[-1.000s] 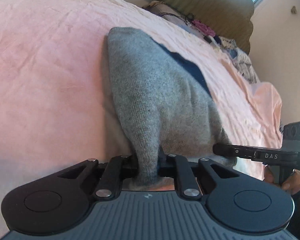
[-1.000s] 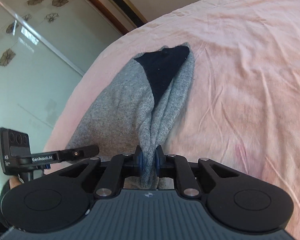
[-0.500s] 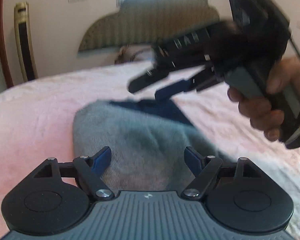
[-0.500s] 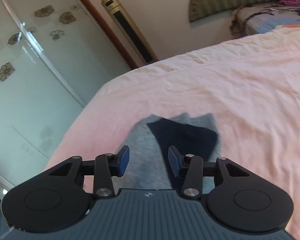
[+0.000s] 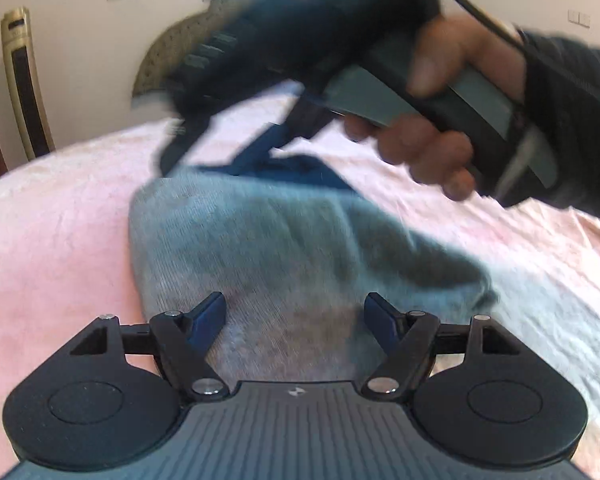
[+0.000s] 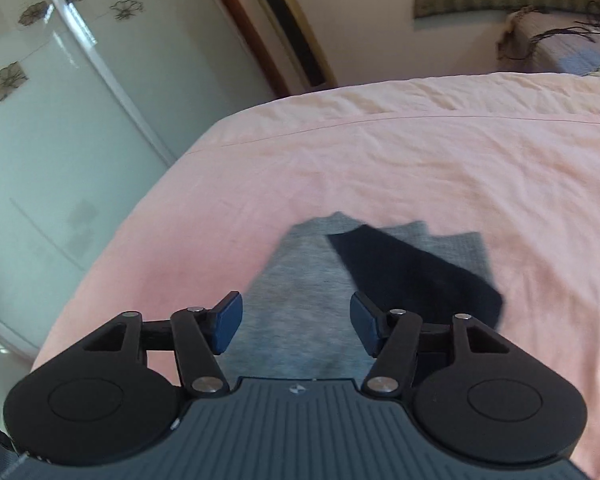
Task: Fold small clothes
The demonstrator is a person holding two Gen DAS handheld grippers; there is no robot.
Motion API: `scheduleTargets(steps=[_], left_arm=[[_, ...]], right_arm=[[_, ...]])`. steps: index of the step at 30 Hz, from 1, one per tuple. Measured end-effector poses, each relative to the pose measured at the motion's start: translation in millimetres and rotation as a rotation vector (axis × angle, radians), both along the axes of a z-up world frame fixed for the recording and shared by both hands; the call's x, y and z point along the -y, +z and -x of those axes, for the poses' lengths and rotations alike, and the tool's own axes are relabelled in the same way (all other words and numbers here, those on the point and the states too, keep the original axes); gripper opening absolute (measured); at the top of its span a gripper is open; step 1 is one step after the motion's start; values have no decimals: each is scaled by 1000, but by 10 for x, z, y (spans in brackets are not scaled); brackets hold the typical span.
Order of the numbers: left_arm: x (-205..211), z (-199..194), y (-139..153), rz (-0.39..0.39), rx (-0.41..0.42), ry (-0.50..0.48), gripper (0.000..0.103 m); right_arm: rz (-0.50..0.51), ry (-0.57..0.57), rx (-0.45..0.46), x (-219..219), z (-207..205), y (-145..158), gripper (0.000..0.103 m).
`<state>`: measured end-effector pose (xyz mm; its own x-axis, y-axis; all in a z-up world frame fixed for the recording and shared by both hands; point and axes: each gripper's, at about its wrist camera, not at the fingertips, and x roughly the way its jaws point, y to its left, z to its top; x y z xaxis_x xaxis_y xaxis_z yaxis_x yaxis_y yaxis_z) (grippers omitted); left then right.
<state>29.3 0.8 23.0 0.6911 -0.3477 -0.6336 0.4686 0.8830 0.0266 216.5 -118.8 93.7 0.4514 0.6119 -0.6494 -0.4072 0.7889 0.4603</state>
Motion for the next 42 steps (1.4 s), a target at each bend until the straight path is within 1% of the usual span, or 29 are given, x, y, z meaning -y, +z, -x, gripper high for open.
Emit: scheduleTargets(steps=[2, 3, 5, 8, 10, 11, 12, 14, 15, 16, 17, 18, 20, 21, 22, 23, 24, 26, 27, 29, 30, 31, 32, 33, 34, 36, 39, 41, 42], left_arm=[[-37, 24, -106, 25, 19, 8, 77], [-41, 32, -135, 23, 33, 8, 77], [-45, 16, -139, 30, 32, 12, 77], [-83, 74, -36, 47, 10, 20, 74], [-194, 154, 55, 108, -12, 22, 74], [-254, 206, 80, 132, -19, 18, 75], [-298, 231, 68, 140, -34, 21, 75], [-338, 174, -39, 136, -80, 38, 75], [-359, 176, -94, 164, -77, 36, 75], [-364, 166, -114, 172, -66, 37, 75], [-351, 159, -101, 169, -67, 44, 75], [-355, 173, -49, 179, -81, 56, 75], [-457, 238, 81, 269, -96, 62, 75], [-580, 281, 140, 344, -99, 75, 75], [-704, 306, 173, 403, -108, 96, 75], [-842, 303, 176, 462, -137, 126, 75], [-1027, 254, 130, 539, -196, 172, 75], [-1297, 135, -42, 680, -314, 268, 74], [-1369, 71, -136, 720, -372, 298, 74], [-1379, -28, -269, 779, -456, 289, 74], [-1339, -76, -310, 793, -466, 270, 73], [-1261, -92, -317, 783, -471, 256, 68], [-1184, -149, -322, 761, -481, 252, 51], [-1106, -191, -329, 728, -503, 256, 37], [-1067, -216, -330, 681, -514, 274, 16], [-1092, -158, -259, 643, -496, 282, 14], [-1088, 25, -77, 522, -429, 260, 12], [-1087, 81, -127, 443, -429, 254, 12], [-1100, 109, -127, 447, -413, 244, 13]], right_arm=[[54, 66, -31, -312, -53, -124, 69], [120, 73, -74, -446, -101, -270, 72], [176, 124, 14, -569, -58, -396, 85], [259, 153, 35, -679, -17, -349, 87], [239, 108, 25, -589, 49, -222, 75], [203, 79, 20, -474, 172, -104, 73], [151, 79, 29, -373, 289, -23, 72], [65, 70, 18, -168, 489, 27, 79], [69, 54, -6, -92, 546, -36, 83], [88, 31, -35, -10, 562, -166, 82], [65, 14, -25, 96, 590, -317, 82], [18, 22, 12, 189, 647, -368, 82], [-9, -14, -18, 284, 686, -272, 78], [-34, -40, -50, 355, 713, -183, 78], [-72, -55, -47, 453, 784, -108, 78], [-115, -74, -39, 596, 869, -64, 80], [-149, -102, -50, 737, 935, -71, 83], [-206, -146, -126, 1021, 1060, -202, 84], [-232, -147, -180, 1141, 1122, -333, 83], [-225, -164, -261, 1239, 1230, -555, 82], [-248, -164, -261, 1257, 1277, -611, 78], [-287, -164, -277, 1267, 1288, -649, 77], [-325, -172, -302, 1266, 1269, -693, 72], [-344, -172, -338, 1229, 1239, -743, 52], [-321, -164, -363, 1170, 1206, -799, 22], [-290, -143, -335, 1099, 1222, -807, 20], [-243, -106, -270, 1071, 1363, -670, 19], [-213, -98, -262, 1096, 1450, -661, 19], [-184, -100, -257, 1119, 1481, -695, 16]])
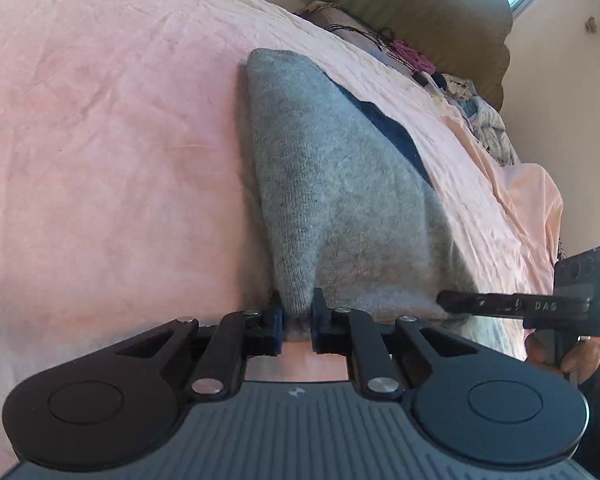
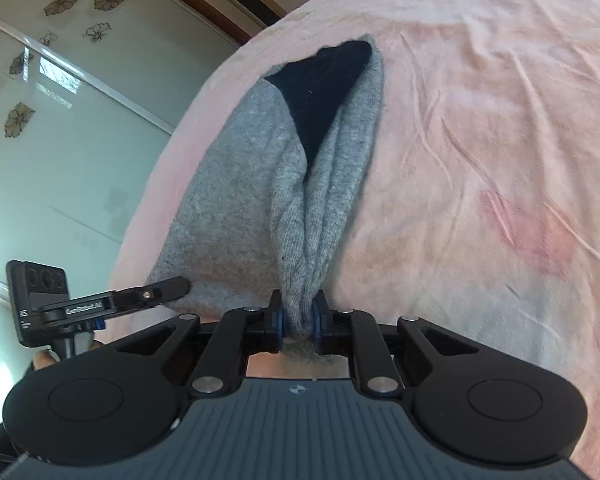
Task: Fold small clothes
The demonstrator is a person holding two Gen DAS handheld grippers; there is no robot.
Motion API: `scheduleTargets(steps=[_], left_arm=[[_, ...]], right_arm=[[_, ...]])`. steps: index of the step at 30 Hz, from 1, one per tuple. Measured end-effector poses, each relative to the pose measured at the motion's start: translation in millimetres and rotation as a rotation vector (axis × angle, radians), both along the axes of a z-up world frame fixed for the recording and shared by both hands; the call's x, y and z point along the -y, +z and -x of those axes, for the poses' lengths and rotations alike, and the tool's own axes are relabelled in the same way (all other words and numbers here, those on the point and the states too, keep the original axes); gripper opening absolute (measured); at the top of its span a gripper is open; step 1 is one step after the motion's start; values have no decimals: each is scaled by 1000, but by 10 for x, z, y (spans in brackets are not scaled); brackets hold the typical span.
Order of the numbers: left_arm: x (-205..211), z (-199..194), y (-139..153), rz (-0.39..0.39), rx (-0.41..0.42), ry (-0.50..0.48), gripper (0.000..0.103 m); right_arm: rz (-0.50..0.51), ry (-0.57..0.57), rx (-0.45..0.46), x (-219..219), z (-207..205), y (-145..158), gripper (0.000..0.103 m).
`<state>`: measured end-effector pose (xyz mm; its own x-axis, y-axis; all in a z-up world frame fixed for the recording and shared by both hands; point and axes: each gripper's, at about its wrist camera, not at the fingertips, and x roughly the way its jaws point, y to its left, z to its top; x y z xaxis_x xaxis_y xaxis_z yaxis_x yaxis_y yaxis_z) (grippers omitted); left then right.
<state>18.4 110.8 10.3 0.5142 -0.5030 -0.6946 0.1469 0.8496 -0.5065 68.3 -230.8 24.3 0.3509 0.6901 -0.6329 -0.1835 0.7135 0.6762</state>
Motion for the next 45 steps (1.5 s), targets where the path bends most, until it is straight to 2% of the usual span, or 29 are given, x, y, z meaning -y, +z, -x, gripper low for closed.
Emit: scheduleTargets(steps=[2, 3, 4, 5, 6, 8, 10, 12, 15, 16, 18, 19, 20, 23, 24, 25, 27, 28, 30, 31, 32, 34, 35, 37, 38, 39, 40, 42, 45], left_arm=[[9, 56, 108, -41, 19, -6, 15], [-4, 157, 208, -78, 53, -5, 18], [16, 228, 314, -110, 105, -13, 21], [55, 293, 417, -147, 165, -23, 27], [122, 341, 503, -192, 226, -30, 32], [360, 389, 631, -307, 364, -37, 70], [632, 355, 617, -369, 464, -57, 82], [887, 231, 515, -403, 454, -106, 82], [1092, 57, 255, -428, 367, -158, 82], [1114, 43, 178, -438, 356, -180, 81], [1082, 89, 104, -428, 391, -190, 81], [1065, 91, 104, -420, 388, -195, 81], [1044, 86, 108, -409, 381, -199, 81], [1044, 67, 70, -409, 388, -206, 82], [1055, 78, 58, -412, 394, -201, 82], [1064, 86, 50, -415, 400, -197, 82], [1080, 115, 17, -419, 417, -193, 83], [1076, 117, 11, -416, 421, -193, 83], [1045, 118, 4, -406, 422, -195, 83], [1027, 133, 23, -403, 422, -193, 83], [1001, 161, 51, -398, 422, -184, 83], [917, 258, 121, -377, 420, -147, 83], [897, 282, 130, -368, 415, -141, 83], [903, 279, 89, -384, 395, -138, 83], [920, 281, 62, -398, 399, -138, 84], [935, 279, 47, -406, 405, -140, 84], [952, 282, 49, -414, 406, -142, 84], [965, 276, 65, -418, 401, -141, 85], [951, 283, 45, -416, 408, -135, 85]], right_arm=[[-36, -23, 9, 48, 11, -46, 16], [-61, -31, 1, 75, 2, -49, 25], [-74, -33, -1, 101, -15, -18, 40], [-62, -52, 25, 141, -24, 64, 47], [-36, -87, 76, 180, -45, 185, 60], [-21, -136, 151, 236, -197, 409, 64], [-7, -178, 213, 187, -465, 575, 64], [-4, -160, 242, -2, -782, 668, 64], [46, -88, 222, -413, -1201, 613, 82], [102, -54, 216, -558, -1302, 538, 83], [256, -11, 153, -731, -1452, 252, 83], [295, 1, 234, -727, -1420, 212, 83], [313, 7, 247, -715, -1416, 199, 83], [358, 10, 212, -734, -1390, 276, 83], [369, -9, 198, -730, -1376, 322, 80], [365, -42, 189, -714, -1340, 383, 70], [291, -45, 220, -708, -1214, 503, 68], [253, -31, 225, -730, -1159, 517, 71], [292, 16, 184, -817, -1130, 362, 73], [310, 36, 236, -820, -1079, 313, 73], [305, 39, 240, -790, -1050, 316, 73], [317, -12, 195, -740, -1002, 456, 65], [324, -15, 214, -739, -919, 561, 64], [268, 22, 272, -770, -718, 702, 64], [248, 50, 272, -813, -643, 695, 66], [262, 75, 251, -863, -608, 619, 72], [304, 95, 223, -913, -604, 473, 72], [331, 105, 303, -909, -514, 362, 72], [299, 39, 275, -866, -410, 536, 71]])
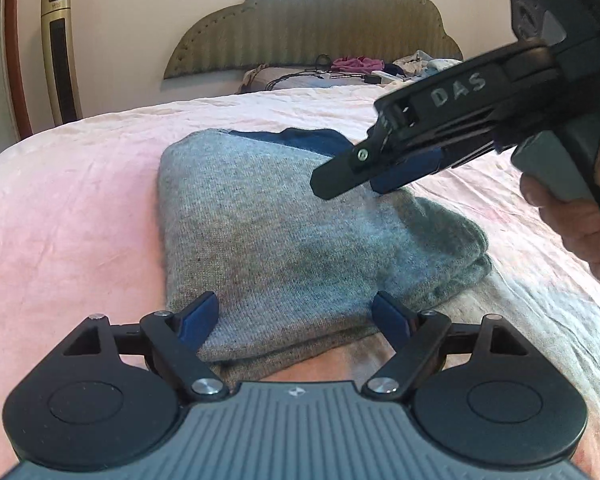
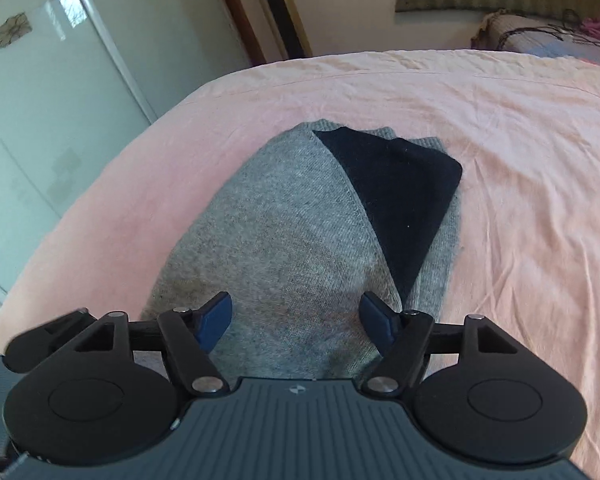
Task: Fold small clothes
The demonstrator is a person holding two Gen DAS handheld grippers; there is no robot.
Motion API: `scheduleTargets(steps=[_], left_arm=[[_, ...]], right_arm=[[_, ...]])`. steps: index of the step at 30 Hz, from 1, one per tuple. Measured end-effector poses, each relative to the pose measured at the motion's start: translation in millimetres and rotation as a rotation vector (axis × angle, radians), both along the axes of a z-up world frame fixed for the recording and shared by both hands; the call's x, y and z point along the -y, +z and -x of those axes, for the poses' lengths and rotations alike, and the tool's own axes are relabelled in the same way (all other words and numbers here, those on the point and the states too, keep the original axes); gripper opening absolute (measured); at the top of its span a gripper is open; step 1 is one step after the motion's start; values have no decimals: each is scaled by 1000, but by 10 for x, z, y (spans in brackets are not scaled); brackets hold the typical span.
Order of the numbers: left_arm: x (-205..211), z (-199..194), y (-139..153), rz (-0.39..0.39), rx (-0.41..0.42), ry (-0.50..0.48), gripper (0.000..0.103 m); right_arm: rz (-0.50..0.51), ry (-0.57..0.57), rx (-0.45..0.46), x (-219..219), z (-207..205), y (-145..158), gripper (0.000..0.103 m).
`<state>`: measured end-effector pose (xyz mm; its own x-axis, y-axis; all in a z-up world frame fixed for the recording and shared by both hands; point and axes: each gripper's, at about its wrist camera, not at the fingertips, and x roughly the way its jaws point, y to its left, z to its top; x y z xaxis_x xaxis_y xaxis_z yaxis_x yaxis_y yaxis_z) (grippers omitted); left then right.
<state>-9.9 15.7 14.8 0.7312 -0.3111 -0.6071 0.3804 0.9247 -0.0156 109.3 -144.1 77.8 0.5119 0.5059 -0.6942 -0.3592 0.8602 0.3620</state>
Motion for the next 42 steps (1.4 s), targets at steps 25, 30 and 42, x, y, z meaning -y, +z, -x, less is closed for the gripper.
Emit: scheduleTargets(steps=[25, 30, 42], left_arm=[[-80, 228, 103, 13, 29, 38, 91], [-487, 353, 108, 69, -9, 156, 91], [-398, 246, 145, 12, 50, 230, 7]], right_arm=[[-97, -47, -80, 219, 399, -171, 76], [-219, -141, -90, 701, 545, -94, 79], [-134, -127, -163, 650, 403, -324, 23]])
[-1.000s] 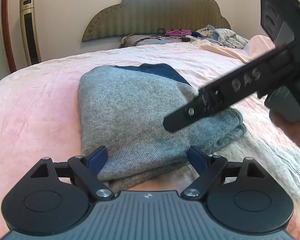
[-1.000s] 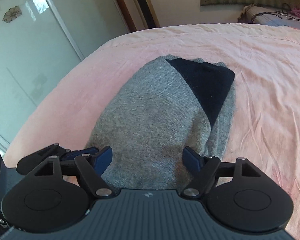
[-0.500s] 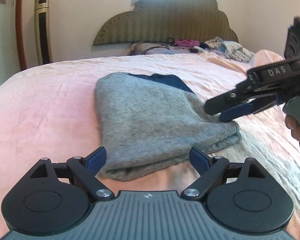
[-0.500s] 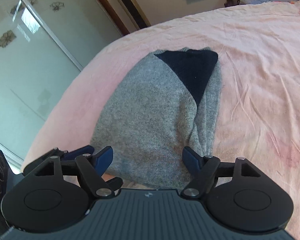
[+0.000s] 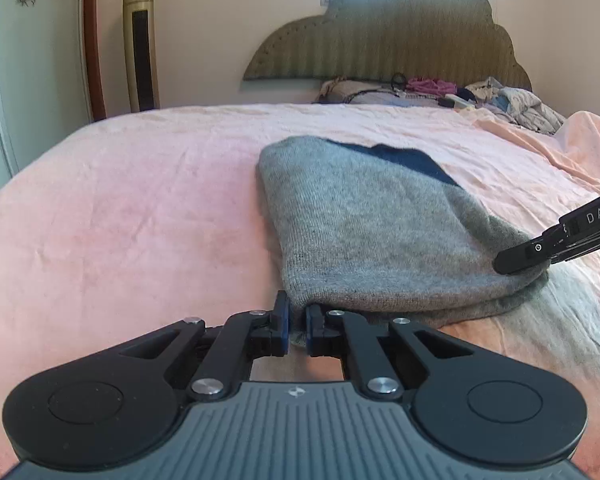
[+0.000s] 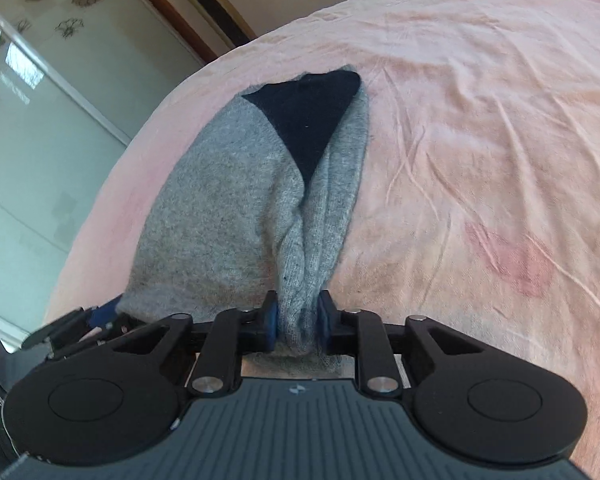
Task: Fold small clothes
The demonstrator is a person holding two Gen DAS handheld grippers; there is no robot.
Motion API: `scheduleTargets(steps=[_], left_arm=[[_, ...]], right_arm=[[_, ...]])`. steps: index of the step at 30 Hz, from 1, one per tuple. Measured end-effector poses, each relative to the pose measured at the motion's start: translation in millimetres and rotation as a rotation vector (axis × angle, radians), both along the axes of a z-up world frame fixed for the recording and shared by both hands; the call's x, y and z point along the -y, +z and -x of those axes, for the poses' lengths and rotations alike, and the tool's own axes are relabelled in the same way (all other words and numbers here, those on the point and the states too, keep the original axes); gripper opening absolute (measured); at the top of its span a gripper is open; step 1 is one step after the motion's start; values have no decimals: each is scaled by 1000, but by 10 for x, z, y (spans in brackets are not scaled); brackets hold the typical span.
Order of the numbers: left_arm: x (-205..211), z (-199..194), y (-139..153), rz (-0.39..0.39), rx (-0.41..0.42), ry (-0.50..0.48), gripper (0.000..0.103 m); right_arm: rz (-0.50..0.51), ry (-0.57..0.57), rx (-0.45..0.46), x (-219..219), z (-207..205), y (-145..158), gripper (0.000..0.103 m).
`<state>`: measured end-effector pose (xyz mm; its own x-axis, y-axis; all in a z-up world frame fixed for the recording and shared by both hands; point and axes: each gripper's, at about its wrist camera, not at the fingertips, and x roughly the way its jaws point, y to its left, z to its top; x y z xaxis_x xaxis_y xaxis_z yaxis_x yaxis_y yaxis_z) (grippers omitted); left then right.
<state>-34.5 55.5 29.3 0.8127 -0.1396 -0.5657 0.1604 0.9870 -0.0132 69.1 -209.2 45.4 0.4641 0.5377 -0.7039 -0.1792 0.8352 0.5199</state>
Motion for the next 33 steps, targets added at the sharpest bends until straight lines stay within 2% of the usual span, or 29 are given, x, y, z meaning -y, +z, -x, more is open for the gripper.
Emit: scheduleTargets(steps=[2, 5, 7, 8, 9, 10, 11, 12, 14, 15, 16, 17, 18, 19, 21, 22, 23, 24, 25, 26, 27, 28, 30, 31, 33], left_arm=[[-59, 80, 62, 33, 9, 7, 5], [-130, 54, -93, 27, -77, 9, 5], [-141, 130, -99, 11, -66, -9, 5], [-168, 191, -51, 30, -60, -47, 5], [-232, 236, 10, 86, -65, -107, 5], [-311, 270, 70, 154, -72, -156, 7], [-409, 268, 135, 237, -86, -182, 14], [-499, 215, 193, 319, -108, -185, 24], [-636, -16, 281, 466, -134, -143, 98], [-683, -151, 314, 513, -103, -85, 103], [-712, -310, 316, 551, -78, -51, 103], [-712, -549, 281, 581, -94, -42, 103], [-699, -769, 224, 593, -132, -23, 103], [-670, -1030, 132, 597, -191, 41, 103], [-587, -1449, -46, 625, -281, 57, 102], [-543, -1592, -105, 631, -311, 74, 101], [-486, -1709, -135, 630, -308, 67, 100], [-427, -1779, -126, 617, -294, 52, 87], [-370, -1853, -127, 596, -312, 52, 34], [-334, -1898, -129, 579, -328, 79, 32], [-327, -1877, -104, 565, -305, 87, 31], [-293, -1838, -81, 526, -278, 79, 29], [-242, -1737, -120, 440, -232, 63, 28], [-229, -1708, -158, 431, -214, 53, 29], [-219, -1665, -175, 423, -188, 58, 32]], right_arm=[[20, 32, 44, -45, 75, 113, 21], [92, 64, 44, -49, 119, 70, 19], [63, 65, 40, 30, 110, -32, 18], [32, 60, 28, 69, 94, -21, 21], [-6, 54, 19, 112, 77, 3, 34], [-56, 61, 19, 160, 52, 29, 60], [-105, 65, 36, 223, 29, 73, 74], [-147, 50, 71, 302, -5, 146, 94], [-223, 5, 97, 453, -190, 216, 95], [-256, -19, 86, 514, -338, 208, 95], [-270, -39, 75, 545, -494, 177, 95], [-266, -58, 57, 545, -684, 121, 94], [-248, -80, 34, 524, -865, 52, 92], [-235, -99, 9, 498, -1026, -20, 91], [-225, -113, -33, 413, -1329, -184, 91], [-245, -111, -6, 382, -1412, -213, 93], [-262, -111, -12, 340, -1519, -232, 94], [-283, -118, -19, 303, -1607, -253, 97], [-301, -122, -30, 277, -1676, -268, 91], [-311, -117, -41, 224, -1741, -283, 78], [-289, -94, -64, 153, -1797, -295, 19], [-241, -73, -42, 96, -1786, -251, 23], [-146, -14, 85, 15, -1639, -79, 22], [-129, -11, 114, 40, -1599, -59, 21], [-106, -37, 79, 135, -1637, -218, 20]])
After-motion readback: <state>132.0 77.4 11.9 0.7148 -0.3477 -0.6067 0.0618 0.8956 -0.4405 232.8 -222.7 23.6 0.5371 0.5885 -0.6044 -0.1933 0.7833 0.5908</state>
